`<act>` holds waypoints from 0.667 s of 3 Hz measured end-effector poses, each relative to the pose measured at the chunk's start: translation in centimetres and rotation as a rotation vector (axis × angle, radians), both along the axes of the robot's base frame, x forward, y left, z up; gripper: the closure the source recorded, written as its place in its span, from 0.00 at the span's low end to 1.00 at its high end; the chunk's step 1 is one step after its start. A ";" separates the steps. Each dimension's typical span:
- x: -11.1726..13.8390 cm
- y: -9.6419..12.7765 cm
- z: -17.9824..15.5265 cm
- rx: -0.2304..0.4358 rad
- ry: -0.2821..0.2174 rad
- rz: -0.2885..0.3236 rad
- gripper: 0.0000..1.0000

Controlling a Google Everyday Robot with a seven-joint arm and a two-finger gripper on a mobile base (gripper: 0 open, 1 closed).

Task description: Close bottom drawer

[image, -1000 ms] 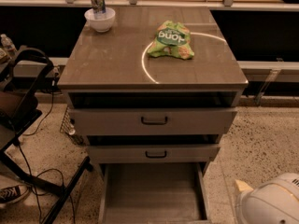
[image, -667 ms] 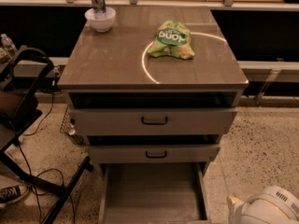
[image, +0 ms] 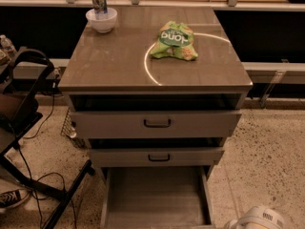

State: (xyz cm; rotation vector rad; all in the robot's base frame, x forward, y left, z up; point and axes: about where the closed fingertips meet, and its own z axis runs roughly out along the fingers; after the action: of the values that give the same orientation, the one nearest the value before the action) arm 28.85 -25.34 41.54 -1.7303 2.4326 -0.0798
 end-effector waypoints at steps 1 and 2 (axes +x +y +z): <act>-0.5 1.6 -3.8 0.006 0.017 0.027 0.93; -0.4 1.9 -4.8 -0.009 0.000 0.088 1.00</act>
Offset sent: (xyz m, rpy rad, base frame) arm -0.0048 0.0150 -0.0338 0.0066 0.0163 0.0216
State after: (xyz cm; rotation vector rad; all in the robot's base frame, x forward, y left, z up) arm 28.49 -23.46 36.77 -1.8384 2.3556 -0.0804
